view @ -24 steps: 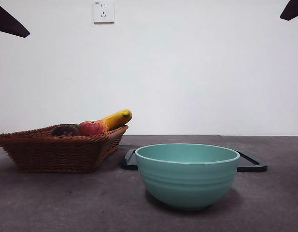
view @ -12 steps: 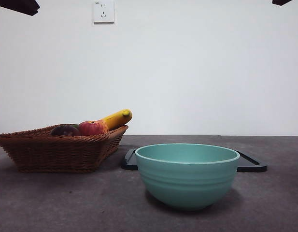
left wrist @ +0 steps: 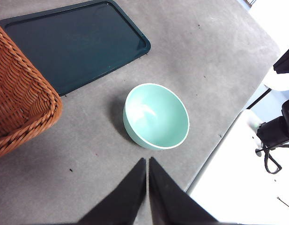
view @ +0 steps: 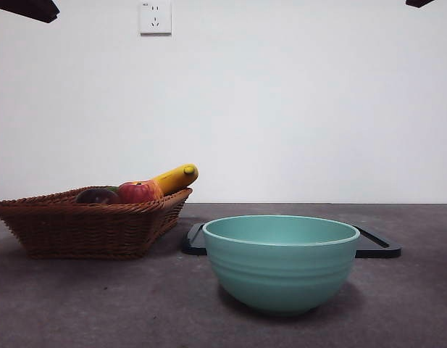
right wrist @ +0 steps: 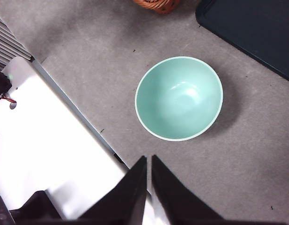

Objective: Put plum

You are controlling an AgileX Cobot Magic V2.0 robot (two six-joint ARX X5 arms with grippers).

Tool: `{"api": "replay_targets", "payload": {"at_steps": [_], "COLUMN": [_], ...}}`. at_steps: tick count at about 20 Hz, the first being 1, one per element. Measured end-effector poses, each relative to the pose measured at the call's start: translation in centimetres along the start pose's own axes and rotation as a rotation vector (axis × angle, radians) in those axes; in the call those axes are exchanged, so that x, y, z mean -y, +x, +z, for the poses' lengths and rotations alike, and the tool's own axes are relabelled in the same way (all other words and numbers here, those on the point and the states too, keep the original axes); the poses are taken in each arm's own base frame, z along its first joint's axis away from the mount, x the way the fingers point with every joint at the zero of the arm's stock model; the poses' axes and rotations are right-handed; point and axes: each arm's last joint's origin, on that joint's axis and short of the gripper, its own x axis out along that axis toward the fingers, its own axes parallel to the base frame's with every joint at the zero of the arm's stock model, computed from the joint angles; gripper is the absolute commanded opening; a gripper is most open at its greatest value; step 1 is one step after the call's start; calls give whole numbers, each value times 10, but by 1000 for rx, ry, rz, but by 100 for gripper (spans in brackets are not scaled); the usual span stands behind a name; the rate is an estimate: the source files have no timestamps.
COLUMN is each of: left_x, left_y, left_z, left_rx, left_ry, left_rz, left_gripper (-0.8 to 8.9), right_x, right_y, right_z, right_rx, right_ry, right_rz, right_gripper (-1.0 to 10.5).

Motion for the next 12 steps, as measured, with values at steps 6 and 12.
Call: {"api": "replay_targets", "payload": {"at_steps": [6,12], "left_x": [3,6], "left_y": [-6,-59], "left_z": [2,6], "left_rx": [52,605], "left_ry": [38,249], "left_rz": [42,591], "left_gripper": [7,7], "right_x": [0,0], "right_y": [0,0], "right_z": [0,0], "right_rx": [0,0], "right_ry": [0,0], "right_rz": [0,0], "right_gripper": [8,8]}}
